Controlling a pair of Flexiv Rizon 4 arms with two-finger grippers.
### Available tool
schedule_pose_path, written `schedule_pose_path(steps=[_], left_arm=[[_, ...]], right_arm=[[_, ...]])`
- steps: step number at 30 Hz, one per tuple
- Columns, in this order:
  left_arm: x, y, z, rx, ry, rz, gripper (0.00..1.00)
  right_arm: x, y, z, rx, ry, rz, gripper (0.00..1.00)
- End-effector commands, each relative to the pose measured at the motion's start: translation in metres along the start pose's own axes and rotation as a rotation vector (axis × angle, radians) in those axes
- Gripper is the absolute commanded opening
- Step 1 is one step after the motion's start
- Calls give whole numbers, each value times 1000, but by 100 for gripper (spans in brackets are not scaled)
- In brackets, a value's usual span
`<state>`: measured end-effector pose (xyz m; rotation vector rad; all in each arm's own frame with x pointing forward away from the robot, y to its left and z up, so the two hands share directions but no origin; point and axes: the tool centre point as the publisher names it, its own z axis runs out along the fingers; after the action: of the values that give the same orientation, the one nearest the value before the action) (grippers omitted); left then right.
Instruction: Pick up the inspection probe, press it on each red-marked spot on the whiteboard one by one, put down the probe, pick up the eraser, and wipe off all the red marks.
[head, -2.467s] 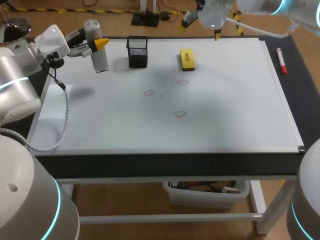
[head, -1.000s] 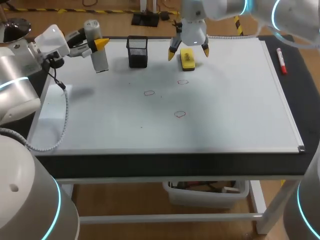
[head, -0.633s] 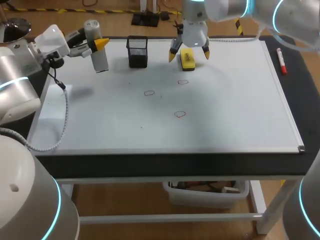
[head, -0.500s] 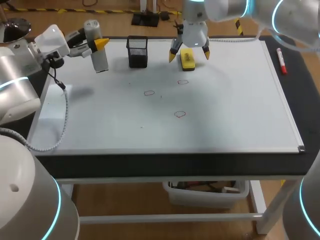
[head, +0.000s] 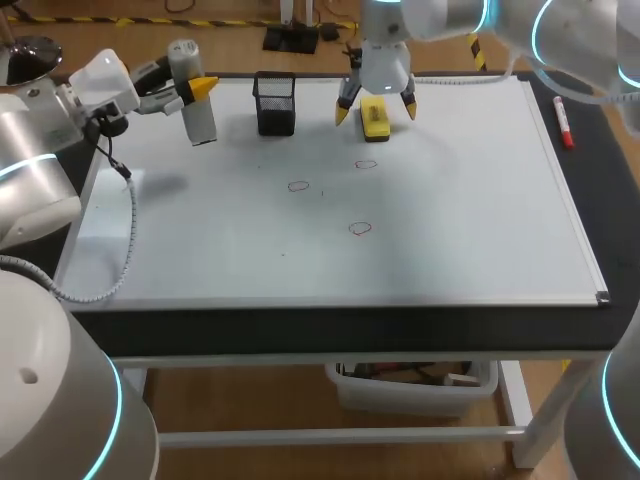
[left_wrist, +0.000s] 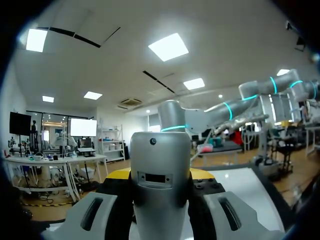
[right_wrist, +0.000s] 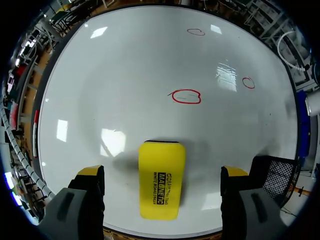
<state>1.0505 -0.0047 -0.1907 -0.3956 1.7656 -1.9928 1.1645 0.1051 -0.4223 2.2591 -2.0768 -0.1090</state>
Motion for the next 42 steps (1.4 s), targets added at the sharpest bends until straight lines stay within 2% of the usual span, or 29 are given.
schedule_pose_path(steps=[1,3,4,8,19,29,42], left_arm=[[0,1,1,5,-1,3,0],[0,1,1,5,-1,3,0],[0,1,1,5,-1,3,0],[0,1,1,5,-1,3,0],[0,1,1,5,-1,3,0],[0,1,1,5,-1,3,0],[0,1,1,5,-1,3,0]], right_arm=[[2,-9,3,-18,-6,-1,35],[2,-9,3,-22,-11,-5,6],[2,-8,3,-24,-13,-6,0],[4,-8,4,-31,-15,1,0],[21,-7,-27,-6,-25,10,0],[67,11,-49,17,9,1,0],[129,59,-51,28,11,128,0]])
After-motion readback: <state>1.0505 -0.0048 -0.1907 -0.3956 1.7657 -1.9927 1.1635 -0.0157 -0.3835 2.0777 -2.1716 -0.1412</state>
